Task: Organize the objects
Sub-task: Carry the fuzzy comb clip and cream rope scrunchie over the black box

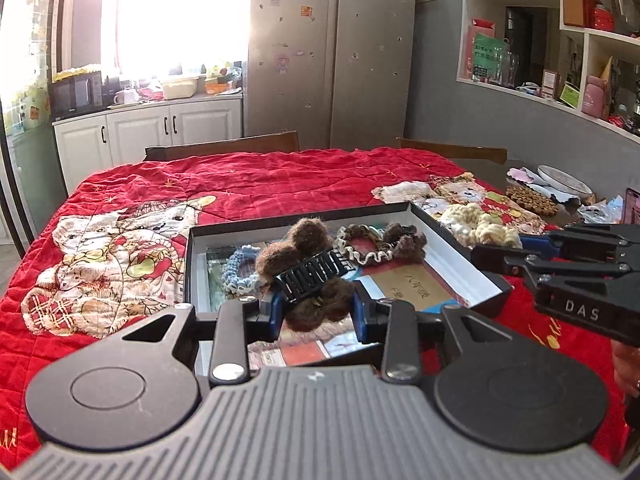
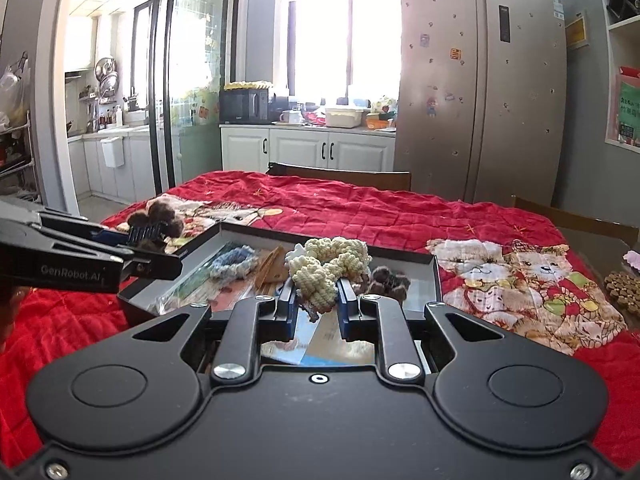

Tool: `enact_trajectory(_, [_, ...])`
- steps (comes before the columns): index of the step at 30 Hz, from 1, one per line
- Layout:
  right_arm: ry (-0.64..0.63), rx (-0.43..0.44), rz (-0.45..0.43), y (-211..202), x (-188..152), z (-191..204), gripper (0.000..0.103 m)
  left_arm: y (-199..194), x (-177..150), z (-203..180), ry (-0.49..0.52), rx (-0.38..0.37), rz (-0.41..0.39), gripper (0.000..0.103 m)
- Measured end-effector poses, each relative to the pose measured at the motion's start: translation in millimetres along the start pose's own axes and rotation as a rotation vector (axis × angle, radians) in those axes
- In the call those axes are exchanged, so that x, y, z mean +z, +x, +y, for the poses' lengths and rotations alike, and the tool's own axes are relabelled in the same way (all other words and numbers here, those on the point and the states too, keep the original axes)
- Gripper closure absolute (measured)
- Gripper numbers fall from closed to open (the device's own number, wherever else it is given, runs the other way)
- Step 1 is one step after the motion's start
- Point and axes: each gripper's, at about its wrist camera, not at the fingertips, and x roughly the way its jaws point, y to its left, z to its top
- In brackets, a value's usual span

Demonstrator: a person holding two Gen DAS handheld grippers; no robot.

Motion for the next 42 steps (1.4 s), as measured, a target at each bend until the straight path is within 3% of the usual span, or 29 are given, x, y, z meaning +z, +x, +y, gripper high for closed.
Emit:
enact_trajectory(14, [0.015, 0.015, 0.027, 46, 12, 2, 0.084, 34, 8, 11, -0.027, 0.023, 0.027, 0.065])
enact_trajectory(42, [0.039, 0.019, 0.153, 116, -8, -7, 0.084, 88, 0, 24, -0.051, 0.038, 0.122, 0.065])
